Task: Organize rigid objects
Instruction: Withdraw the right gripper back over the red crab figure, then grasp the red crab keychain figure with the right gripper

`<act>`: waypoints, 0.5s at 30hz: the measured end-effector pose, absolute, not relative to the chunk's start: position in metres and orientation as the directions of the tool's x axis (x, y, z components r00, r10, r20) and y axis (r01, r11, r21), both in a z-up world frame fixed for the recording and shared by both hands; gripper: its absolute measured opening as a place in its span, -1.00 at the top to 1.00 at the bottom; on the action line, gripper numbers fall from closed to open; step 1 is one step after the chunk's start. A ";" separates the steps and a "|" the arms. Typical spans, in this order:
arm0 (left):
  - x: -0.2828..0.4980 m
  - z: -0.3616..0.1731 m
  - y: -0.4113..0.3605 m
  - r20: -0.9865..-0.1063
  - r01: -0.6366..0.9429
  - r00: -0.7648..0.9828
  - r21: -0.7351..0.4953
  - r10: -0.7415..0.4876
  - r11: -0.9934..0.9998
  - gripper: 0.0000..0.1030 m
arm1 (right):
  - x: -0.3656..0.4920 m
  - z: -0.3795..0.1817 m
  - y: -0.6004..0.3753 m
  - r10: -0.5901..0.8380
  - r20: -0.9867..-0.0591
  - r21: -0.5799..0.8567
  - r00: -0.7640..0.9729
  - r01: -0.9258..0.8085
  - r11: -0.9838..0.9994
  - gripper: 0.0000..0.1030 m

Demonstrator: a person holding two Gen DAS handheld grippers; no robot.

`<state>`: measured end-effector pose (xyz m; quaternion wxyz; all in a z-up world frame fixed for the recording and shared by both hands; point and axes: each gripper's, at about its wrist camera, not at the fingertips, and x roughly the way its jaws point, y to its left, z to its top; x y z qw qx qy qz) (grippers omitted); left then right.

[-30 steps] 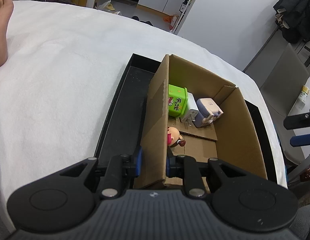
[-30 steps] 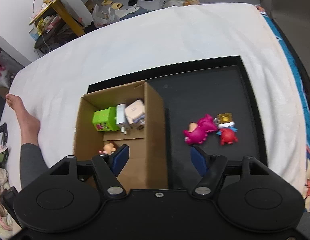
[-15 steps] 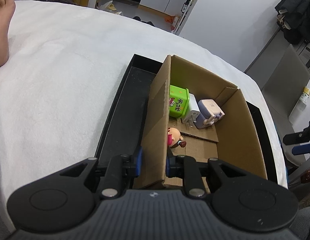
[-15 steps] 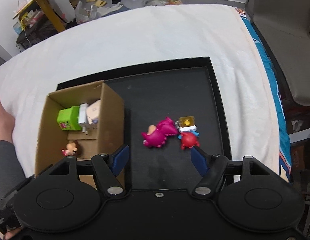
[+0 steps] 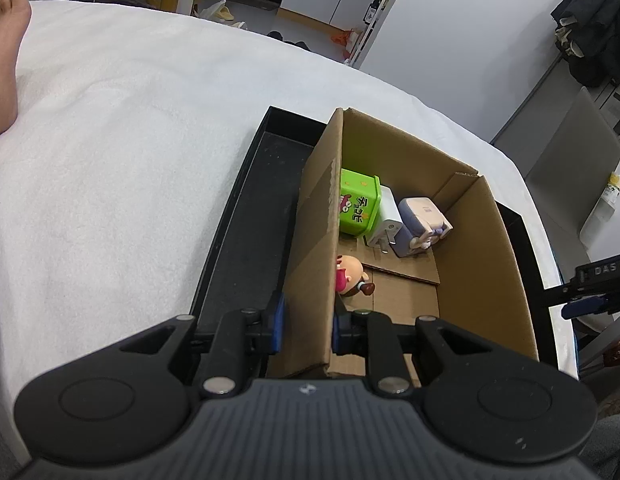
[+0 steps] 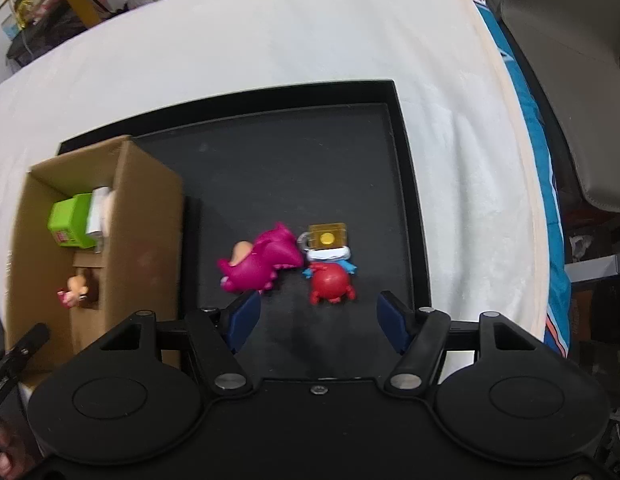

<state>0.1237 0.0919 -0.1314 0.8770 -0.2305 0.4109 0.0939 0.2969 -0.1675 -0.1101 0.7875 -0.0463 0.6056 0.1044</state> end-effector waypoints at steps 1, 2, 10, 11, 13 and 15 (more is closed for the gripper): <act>0.124 -0.132 0.092 -0.764 -0.354 0.644 -0.327 -0.025 0.876 0.60 | 0.299 -0.114 -0.167 0.104 -0.965 0.049 0.241 -0.225 0.973 -0.22; 0.124 -0.132 0.092 -0.765 -0.354 0.644 -0.326 -0.024 0.877 0.60 | 0.300 -0.116 -0.167 0.102 -0.966 0.046 0.238 -0.230 0.972 -0.22; 0.126 -0.133 0.092 -0.769 -0.354 0.639 -0.318 -0.021 0.879 0.60 | 0.313 -0.138 -0.156 0.078 -0.976 0.021 0.204 -0.269 0.963 -0.09; 0.127 -0.133 0.092 -0.769 -0.355 0.639 -0.318 -0.020 0.879 0.60 | 0.314 -0.140 -0.155 0.075 -0.977 0.017 0.200 -0.275 0.961 -0.09; 0.127 -0.133 0.092 -0.770 -0.356 0.638 -0.317 -0.020 0.879 0.60 | 0.316 -0.144 -0.153 0.064 -0.978 0.007 0.196 -0.279 0.960 -0.09; 0.128 -0.134 0.092 -0.771 -0.356 0.636 -0.315 -0.019 0.880 0.60 | 0.318 -0.147 -0.153 0.069 -0.979 0.014 0.191 -0.271 0.962 -0.09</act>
